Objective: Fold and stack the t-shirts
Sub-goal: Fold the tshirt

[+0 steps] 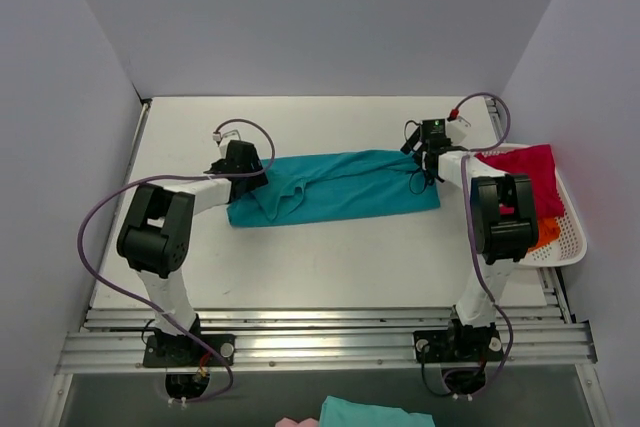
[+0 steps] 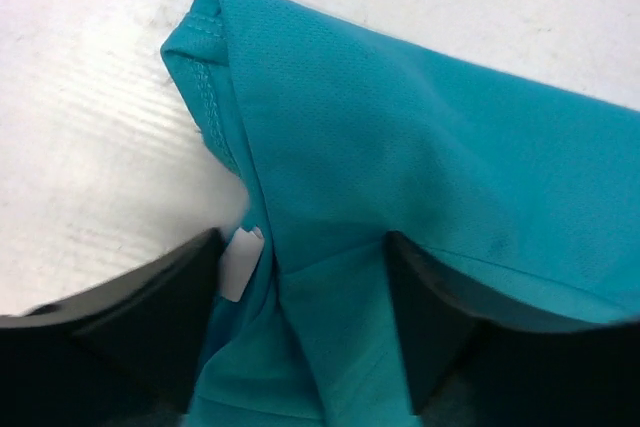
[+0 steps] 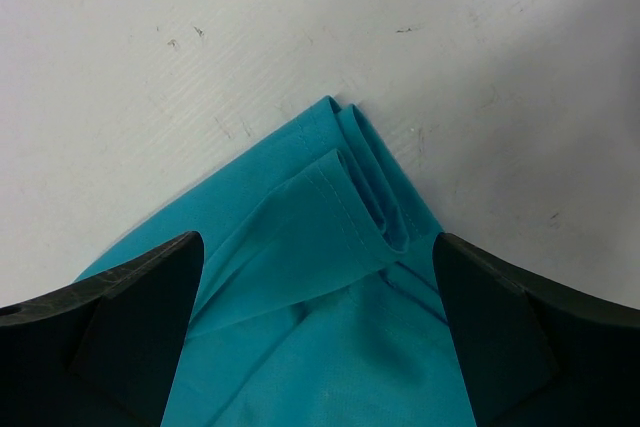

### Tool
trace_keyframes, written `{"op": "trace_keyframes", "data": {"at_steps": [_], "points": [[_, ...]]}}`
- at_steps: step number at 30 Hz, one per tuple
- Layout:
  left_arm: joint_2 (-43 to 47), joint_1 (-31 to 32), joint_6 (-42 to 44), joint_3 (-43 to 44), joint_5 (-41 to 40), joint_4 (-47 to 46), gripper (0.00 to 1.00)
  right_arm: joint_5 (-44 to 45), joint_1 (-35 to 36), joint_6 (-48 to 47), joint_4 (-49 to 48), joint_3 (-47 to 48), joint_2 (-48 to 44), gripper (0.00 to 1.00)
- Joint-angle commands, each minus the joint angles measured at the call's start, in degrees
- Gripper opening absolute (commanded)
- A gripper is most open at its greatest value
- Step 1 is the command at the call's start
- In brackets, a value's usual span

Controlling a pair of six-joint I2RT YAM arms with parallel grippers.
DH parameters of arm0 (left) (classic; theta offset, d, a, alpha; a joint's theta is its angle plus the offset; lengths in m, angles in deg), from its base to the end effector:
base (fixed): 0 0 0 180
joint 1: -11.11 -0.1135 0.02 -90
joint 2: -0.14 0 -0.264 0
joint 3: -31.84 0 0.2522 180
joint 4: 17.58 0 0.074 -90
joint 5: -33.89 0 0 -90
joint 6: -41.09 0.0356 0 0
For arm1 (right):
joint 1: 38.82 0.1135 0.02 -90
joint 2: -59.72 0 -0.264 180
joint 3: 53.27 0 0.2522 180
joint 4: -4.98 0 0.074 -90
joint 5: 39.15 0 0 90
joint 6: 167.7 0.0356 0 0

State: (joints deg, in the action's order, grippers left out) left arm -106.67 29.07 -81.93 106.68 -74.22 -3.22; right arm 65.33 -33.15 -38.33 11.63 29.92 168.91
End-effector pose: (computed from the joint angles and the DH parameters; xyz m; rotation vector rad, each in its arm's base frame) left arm 0.3694 -0.1081 0.1547 -0.4519 2.2855 -0.0664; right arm 0.4236 0.0331 0.1938 0.7560 1.9877 0.1954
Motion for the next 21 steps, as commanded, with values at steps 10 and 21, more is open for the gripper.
{"op": "trace_keyframes", "data": {"at_steps": [10, 21], "points": [[-12.36, -3.8, 1.54, 19.31, 5.28, 7.82, 0.02, 0.2, -1.28, -0.26, -0.36, 1.5, 0.76, 0.94], [-50.75, -7.93, 14.38, 89.32, 22.64, 27.86, 0.19, -0.33, -1.1, -0.44, -0.27, 3.96, 3.66, 0.94]]}}
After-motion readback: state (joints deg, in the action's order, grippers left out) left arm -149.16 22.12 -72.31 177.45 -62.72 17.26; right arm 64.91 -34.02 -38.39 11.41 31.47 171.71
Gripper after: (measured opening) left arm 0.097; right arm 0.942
